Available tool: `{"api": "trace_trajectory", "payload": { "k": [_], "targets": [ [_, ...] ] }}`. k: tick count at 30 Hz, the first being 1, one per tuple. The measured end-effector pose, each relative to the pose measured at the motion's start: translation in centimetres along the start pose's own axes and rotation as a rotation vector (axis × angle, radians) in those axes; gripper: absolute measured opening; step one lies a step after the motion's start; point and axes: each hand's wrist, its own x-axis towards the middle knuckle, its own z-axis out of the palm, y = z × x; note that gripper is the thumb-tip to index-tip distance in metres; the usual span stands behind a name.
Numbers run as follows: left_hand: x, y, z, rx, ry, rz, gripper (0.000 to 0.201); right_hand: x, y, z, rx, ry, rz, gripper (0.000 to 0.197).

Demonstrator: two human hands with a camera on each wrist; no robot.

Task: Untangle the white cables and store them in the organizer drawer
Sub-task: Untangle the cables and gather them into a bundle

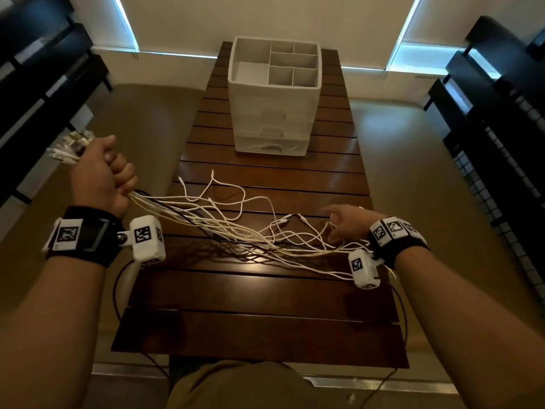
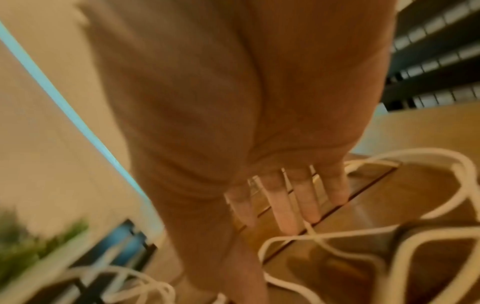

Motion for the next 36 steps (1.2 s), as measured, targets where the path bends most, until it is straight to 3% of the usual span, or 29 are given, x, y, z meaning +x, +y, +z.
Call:
{"api": "trace_trajectory", "payload": {
  "k": [2, 4, 7, 9, 12, 14, 17, 19, 22, 24, 26, 29, 31, 32, 34, 35, 36],
  "targets": [
    [-0.1, -0.4, 0.3, 0.008, -0.013, -0.008, 0.049, -0.2, -1.1, -0.5, 0.24, -0.046, -0.104, 0.079],
    [-0.3, -0.4, 0.6, 0.003, -0.028, -0.011, 0.049, -0.5, -3.2, -0.4, 0.343, 0.085, -0.223, 0.07],
    [-0.5, 0.1, 1.2, -0.006, -0.048, -0.006, 0.05, -0.2, -6.7, 1.7, 0.282, 0.279, -0.367, 0.066],
    [-0.7, 0.5, 1.5, -0.007, -0.056, 0.006, 0.049, 0.5, -8.0, 3.8, 0.123, 0.175, -0.431, 0.074],
    [-0.6, 1.2, 1.4, -0.009, -0.056, 0.024, 0.049, 1.7, -7.4, 6.2, -0.097, 0.027, -0.395, 0.07],
    [-0.7, 1.3, 1.1, -0.011, -0.056, 0.021, 0.049, 1.8, -6.8, 6.3, -0.164, 0.086, -0.279, 0.049],
    [-0.9, 0.8, 1.3, 0.001, -0.064, 0.004, 0.049, 1.7, -6.8, 5.3, -0.257, 0.184, -0.12, 0.04],
    [-1.2, 0.2, 1.7, -0.002, -0.087, -0.013, 0.049, 1.5, -7.2, 4.5, -0.131, 0.191, -0.204, 0.037],
    [-1.4, -0.5, 2.5, -0.008, -0.12, -0.043, 0.05, 0.0, -9.5, 3.7, 0.229, 0.145, -0.379, 0.066],
    [-1.7, -0.9, 3.1, -0.015, -0.14, -0.06, 0.05, -0.6, -11.5, 3.8, 0.338, 0.246, -0.484, 0.069],
    [-2.1, -1.0, 3.7, -0.026, -0.15, -0.073, 0.05, -0.4, -13.1, 4.5, 0.286, 0.396, -0.518, 0.057],
    [-2.6, -1.7, 4.3, -0.045, -0.177, -0.102, 0.05, 0.1, -14.0, 5.0, 0.083, 0.733, -0.338, 0.016],
    [-2.9, -2.5, 4.6, -0.04, -0.198, -0.121, 0.051, -0.1, -14.0, 5.1, 0.07, 0.865, -0.333, 0.022],
    [-3.1, -3.0, 4.7, -0.037, -0.212, -0.128, 0.051, 0.0, -14.0, 5.2, 0.074, 0.862, -0.405, 0.035],
    [-3.5, -3.6, 5.1, -0.041, -0.238, -0.143, 0.053, 0.1, -14.0, 5.5, -0.068, 0.721, -0.54, 0.056],
    [-3.7, -3.7, 5.2, -0.046, -0.25, -0.145, 0.053, 0.3, -14.1, 5.7, -0.187, 0.631, -0.563, 0.047],
    [-3.8, -3.6, 5.3, -0.052, -0.258, -0.14, 0.053, 0.7, -13.9, 6.1, -0.276, 0.537, -0.558, 0.025]
  ]
}}
